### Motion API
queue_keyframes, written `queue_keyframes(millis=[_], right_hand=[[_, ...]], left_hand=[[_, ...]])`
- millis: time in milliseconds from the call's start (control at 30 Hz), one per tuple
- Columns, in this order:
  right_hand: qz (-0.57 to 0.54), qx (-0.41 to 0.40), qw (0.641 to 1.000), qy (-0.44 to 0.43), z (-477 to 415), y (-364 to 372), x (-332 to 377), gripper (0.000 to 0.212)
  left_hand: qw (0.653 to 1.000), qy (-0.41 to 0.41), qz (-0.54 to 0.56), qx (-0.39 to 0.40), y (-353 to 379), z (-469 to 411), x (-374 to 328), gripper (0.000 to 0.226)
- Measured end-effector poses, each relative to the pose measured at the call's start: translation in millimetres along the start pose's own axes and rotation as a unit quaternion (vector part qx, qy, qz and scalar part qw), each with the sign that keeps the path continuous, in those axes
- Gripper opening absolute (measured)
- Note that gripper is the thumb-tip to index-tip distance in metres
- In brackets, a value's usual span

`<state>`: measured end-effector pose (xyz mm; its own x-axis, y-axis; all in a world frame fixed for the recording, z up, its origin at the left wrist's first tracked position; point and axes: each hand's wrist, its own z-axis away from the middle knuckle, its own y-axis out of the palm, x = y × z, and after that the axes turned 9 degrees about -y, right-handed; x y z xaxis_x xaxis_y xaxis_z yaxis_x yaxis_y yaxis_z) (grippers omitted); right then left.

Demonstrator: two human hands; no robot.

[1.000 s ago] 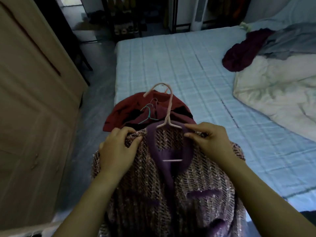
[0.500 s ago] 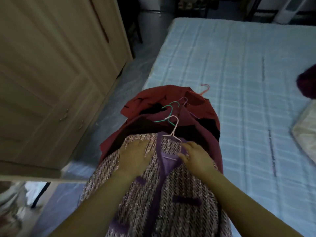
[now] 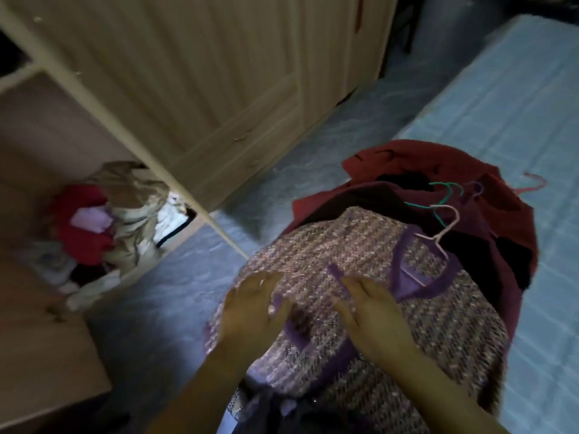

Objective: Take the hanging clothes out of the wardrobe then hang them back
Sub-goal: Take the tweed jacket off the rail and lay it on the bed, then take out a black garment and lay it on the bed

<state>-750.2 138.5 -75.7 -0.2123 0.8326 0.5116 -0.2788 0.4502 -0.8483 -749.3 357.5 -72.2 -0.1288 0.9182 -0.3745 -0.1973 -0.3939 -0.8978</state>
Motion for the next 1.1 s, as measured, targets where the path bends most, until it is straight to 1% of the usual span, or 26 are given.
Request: queue_keyframes(millis=[33, 133, 267, 433, 500, 567, 667, 767, 900, 967, 1033, 1100], right_hand=[[0.004, -0.001, 1.000, -0.024, -11.5, 6.1, 20.7, 0.068], [0.018, -0.001, 0.996, -0.084, -48.0, 28.3, 90.3, 0.063], [0.010, -0.016, 0.989, -0.150, -95.1, 74.8, 198.0, 0.050], [0.030, -0.029, 0.966, -0.255, -153.4, 116.3, 351.7, 0.047], [0.017, -0.028, 0.953, -0.302, -178.4, 123.5, 406.3, 0.049], [0.011, -0.041, 0.939, -0.341, -202.2, 124.1, 453.6, 0.053], [0.017, -0.067, 0.919, -0.389, -240.9, 113.6, 519.8, 0.056], [0.039, -0.118, 0.889, -0.440, -289.3, 100.1, 576.7, 0.051], [0.057, -0.169, 0.864, -0.471, -366.6, 69.9, 639.6, 0.057], [0.057, -0.201, 0.845, -0.492, -410.3, 46.3, 669.5, 0.060], [0.069, -0.224, 0.826, -0.512, -455.2, 19.7, 700.8, 0.058], [0.075, -0.243, 0.811, -0.527, -499.1, -9.9, 733.7, 0.055]], left_hand=[[1.000, -0.017, 0.004, -0.018, -11.1, 3.7, 19.0, 0.057], [0.995, -0.086, 0.012, -0.047, -48.5, 13.0, 79.8, 0.064], [0.986, -0.125, 0.019, -0.109, -102.5, 32.7, 178.6, 0.062], [0.965, -0.184, 0.000, -0.189, -194.8, 58.6, 300.5, 0.059], [0.951, -0.210, -0.004, -0.228, -230.0, 66.7, 338.2, 0.063], [0.939, -0.233, -0.018, -0.252, -260.0, 68.1, 369.7, 0.064], [0.927, -0.233, -0.026, -0.293, -308.6, 53.8, 411.0, 0.059], [0.913, -0.216, -0.042, -0.344, -367.7, 24.7, 442.5, 0.056], [0.901, -0.198, -0.077, -0.379, -454.2, -28.5, 473.5, 0.061], [0.897, -0.183, -0.088, -0.393, -499.4, -62.0, 488.3, 0.069], [0.891, -0.154, -0.100, -0.415, -544.6, -97.9, 502.4, 0.076], [0.882, -0.137, -0.115, -0.436, -590.8, -133.3, 513.8, 0.076]])
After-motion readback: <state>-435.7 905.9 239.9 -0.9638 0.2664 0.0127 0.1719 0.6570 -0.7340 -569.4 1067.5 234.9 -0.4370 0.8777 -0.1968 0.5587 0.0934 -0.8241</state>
